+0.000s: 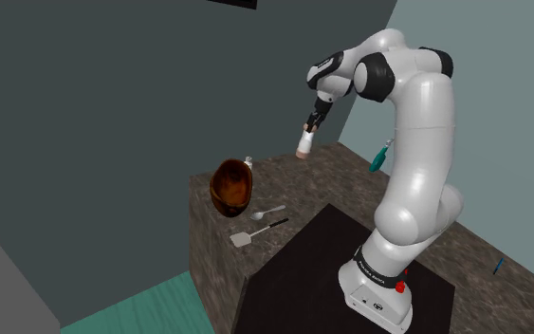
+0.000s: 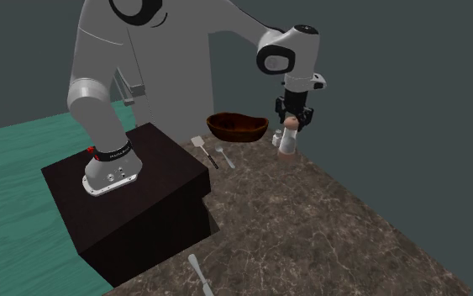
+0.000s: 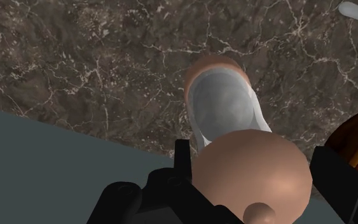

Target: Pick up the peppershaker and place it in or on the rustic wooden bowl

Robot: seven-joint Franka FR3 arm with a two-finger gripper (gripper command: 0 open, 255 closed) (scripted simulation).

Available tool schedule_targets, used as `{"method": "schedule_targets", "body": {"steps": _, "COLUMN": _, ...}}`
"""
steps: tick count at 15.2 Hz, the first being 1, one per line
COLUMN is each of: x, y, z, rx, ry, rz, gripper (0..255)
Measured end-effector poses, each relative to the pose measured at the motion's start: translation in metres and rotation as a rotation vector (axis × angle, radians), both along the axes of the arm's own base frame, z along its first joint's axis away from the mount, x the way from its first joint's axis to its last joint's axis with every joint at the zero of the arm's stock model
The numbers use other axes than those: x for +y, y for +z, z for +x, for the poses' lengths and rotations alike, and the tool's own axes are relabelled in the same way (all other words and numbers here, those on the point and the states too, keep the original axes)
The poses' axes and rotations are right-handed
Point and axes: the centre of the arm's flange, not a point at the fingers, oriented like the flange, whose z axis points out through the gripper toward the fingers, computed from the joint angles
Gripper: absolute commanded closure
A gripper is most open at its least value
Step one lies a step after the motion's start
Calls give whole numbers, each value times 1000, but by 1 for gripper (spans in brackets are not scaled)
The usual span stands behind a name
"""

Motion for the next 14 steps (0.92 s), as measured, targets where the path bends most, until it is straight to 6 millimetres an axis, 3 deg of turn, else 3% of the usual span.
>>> {"method": "schedule_targets", "body": {"steps": 9, "x": 0, "y": 48, "z": 1, "rx": 0, "ry": 0, "rz": 0, "gripper": 255}}
{"method": "schedule_targets", "body": {"steps": 12, "x": 23, "y": 57, "z": 6, "rx": 0, "ry": 0, "rz": 0, "gripper": 255}}
{"method": "schedule_targets", "body": {"steps": 14, "x": 48, "y": 63, "z": 14, "rx": 0, "ry": 0, "rz": 0, "gripper": 255}}
